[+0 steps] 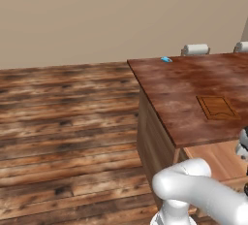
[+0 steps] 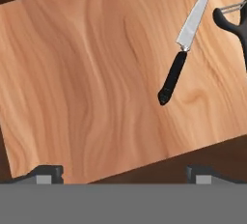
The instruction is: Open the drawer on the right and place the cutting tools on the cutting board.
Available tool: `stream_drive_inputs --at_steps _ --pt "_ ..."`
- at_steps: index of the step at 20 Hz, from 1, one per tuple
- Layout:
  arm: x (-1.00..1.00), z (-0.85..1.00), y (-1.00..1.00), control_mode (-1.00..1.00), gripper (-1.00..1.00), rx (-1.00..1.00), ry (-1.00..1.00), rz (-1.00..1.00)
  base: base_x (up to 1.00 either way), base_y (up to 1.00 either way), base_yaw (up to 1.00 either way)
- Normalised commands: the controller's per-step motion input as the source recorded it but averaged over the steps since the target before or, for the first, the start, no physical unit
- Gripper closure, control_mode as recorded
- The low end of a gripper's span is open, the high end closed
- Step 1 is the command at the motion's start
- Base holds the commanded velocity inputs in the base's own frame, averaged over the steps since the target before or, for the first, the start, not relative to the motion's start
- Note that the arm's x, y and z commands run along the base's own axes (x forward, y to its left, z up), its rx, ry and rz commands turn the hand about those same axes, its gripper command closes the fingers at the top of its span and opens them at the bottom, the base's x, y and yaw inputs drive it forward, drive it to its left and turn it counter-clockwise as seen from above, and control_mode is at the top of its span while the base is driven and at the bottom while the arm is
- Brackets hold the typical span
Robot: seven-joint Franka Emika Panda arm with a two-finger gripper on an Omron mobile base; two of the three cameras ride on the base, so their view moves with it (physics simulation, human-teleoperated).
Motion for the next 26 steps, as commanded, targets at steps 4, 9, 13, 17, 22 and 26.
stream_drive_inputs --at_steps 4,9,13,17,22,26 --pt "0.39 -0.24 0.00 -1.00 -1.00 -0.10 0.14 -0.09 0.00 0.00 0.00" --pt "0.24 -0.32 -0.06 -1.00 -1.00 -0.07 0.15 -0.07 0.00 0.00 0.00" --pt "0.10 -0.31 -0.07 -1.00 -1.00 -0.04 0.13 -0.06 0.00 0.00 0.00" --pt "0.05 -0.27 -0.09 -1.00 -1.00 -0.02 0.12 -0.06 0.00 0.00 0.00" --pt "0.01 -0.26 -0.15 -1.00 -1.00 0.00 0.11 -0.05 0.00 0.00 0.00" --pt "0.00 -0.21 -0.18 -1.00 -1.00 0.00 0.07 -0.04 0.00 0.00 0.00"
